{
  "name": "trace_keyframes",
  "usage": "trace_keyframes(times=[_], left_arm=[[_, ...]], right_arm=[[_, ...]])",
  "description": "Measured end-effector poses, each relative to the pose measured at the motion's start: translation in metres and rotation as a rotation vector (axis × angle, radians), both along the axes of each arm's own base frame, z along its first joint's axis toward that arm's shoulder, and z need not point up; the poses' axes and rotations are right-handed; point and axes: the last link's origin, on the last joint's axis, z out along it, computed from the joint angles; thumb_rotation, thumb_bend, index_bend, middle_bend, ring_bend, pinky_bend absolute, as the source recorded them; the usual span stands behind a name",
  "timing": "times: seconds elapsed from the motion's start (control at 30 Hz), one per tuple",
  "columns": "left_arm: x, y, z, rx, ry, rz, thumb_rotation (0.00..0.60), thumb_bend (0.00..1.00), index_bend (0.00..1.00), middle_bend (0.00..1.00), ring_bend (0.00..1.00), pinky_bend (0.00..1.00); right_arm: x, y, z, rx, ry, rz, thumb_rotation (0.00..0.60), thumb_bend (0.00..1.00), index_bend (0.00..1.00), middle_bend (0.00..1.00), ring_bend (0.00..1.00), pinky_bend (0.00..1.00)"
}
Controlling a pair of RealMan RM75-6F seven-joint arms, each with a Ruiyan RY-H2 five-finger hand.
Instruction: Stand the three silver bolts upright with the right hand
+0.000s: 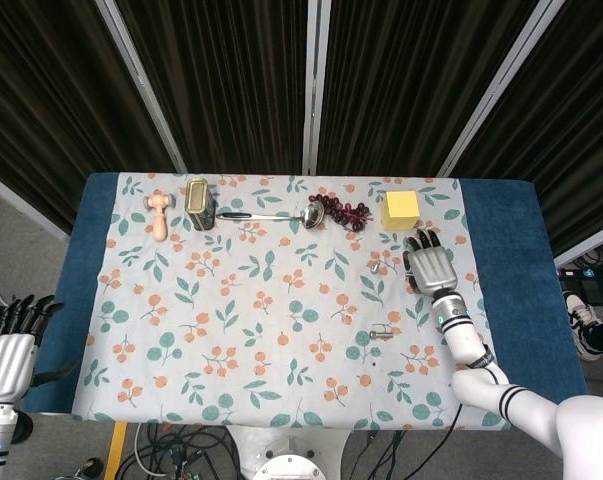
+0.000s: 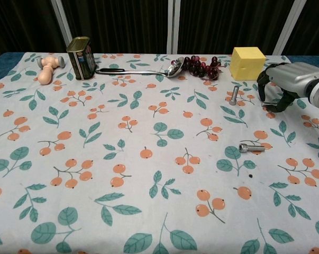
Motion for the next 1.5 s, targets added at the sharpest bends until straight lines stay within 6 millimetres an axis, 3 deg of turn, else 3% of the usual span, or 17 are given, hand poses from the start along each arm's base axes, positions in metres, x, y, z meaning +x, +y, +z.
trace_keyframes(times=[0.77,1.13,1.5], left_arm=[[-0.002,-0.001,-0.001,-0.002,-0.001,0.004,0.6,0.0,0.18,0.11,0.01,0.0],[0.0,0.001,-0.002,-0.009,0.003,-0.001,0.6,0.0,0.17,0.11,0.01,0.0],[0.0,0.001,-0.002,-0.009,0.005,-0.001,0.6,0.0,0.18,0.11,0.01,0.0]], right_arm=[[-0.002,0.0,0.003,-0.011,-0.057,-0.039,0.6,0.34,0.57,0.21,0.0,0.0],[-0.007,0.005,0.023,-0.021,-0.3,-0.16,0.6,0.35,0.59,0.23,0.0,0.0],[-0.011,0.006,0.027,0.001,-0.509,-0.273,0.6,0.35,0.6,0.22,0.0,0.0]])
